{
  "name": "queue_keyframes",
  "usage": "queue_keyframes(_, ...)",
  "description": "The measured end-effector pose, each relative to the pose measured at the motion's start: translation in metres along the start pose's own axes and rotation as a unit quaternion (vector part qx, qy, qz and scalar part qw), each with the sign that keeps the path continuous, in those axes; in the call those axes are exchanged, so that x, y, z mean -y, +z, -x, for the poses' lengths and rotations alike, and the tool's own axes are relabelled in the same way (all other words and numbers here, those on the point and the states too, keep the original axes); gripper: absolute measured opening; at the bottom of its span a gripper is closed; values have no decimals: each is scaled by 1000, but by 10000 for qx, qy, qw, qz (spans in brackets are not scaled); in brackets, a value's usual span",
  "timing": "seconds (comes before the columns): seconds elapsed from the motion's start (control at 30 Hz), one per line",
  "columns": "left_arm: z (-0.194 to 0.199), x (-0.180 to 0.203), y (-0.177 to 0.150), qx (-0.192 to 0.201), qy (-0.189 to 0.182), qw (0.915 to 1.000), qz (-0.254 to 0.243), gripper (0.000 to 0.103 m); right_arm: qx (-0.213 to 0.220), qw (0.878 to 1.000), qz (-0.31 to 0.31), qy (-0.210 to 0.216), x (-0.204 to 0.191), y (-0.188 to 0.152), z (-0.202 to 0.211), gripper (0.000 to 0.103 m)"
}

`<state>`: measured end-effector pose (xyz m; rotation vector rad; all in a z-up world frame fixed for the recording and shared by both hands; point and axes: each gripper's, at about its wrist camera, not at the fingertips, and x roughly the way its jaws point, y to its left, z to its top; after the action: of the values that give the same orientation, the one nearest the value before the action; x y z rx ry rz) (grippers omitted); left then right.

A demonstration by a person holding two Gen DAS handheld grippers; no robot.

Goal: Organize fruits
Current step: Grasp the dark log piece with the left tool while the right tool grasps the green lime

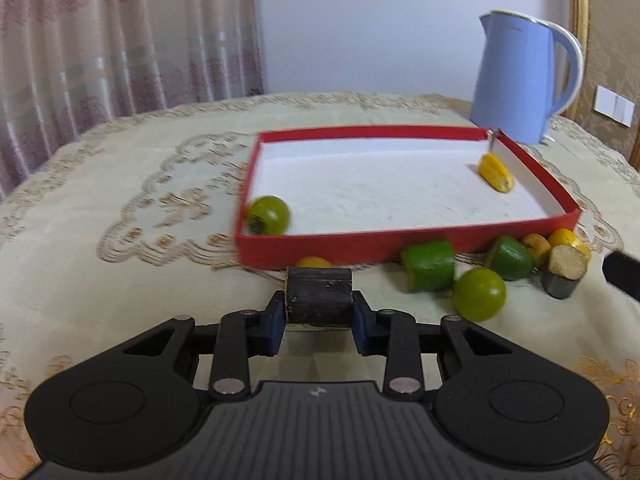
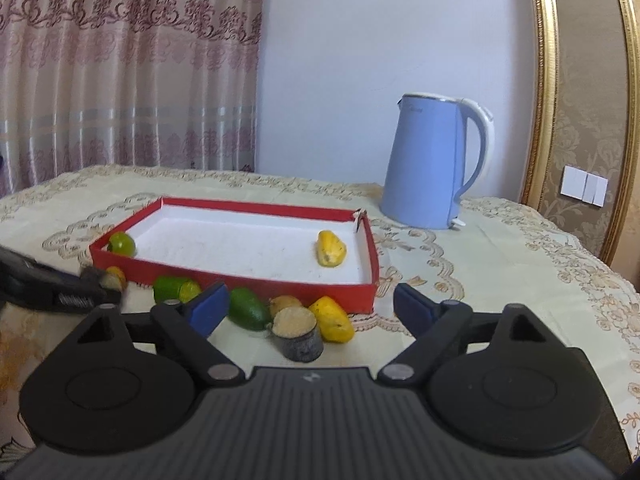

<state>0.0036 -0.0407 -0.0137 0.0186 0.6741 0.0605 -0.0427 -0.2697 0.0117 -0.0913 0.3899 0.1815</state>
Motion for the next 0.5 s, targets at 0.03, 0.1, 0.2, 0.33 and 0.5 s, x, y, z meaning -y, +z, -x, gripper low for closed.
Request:
queue_keyframes(0.03,2,-4,1,20,33,10000,38,32,-52,10000,9,55,-1,-1,-2,80)
queue_keyframes(0.1,4,-11,3,49,69,9999,97,32,-150,9998,51,135,-3,-2,-6,75)
queue_keyframes(0.2,6,-19,5,93,161,9997,158,32,-346,9986,170,370,-9,-3,-14,66)
queue_keyframes(0.33,6,-24,6,100,191,9996,198,32,-588,9945,316,809,-22,-4,-26,54)
queue_keyframes(0.5,8,-23,5,128,173,9996,157,32,-673,9893,629,1129,-47,-1,-39,54)
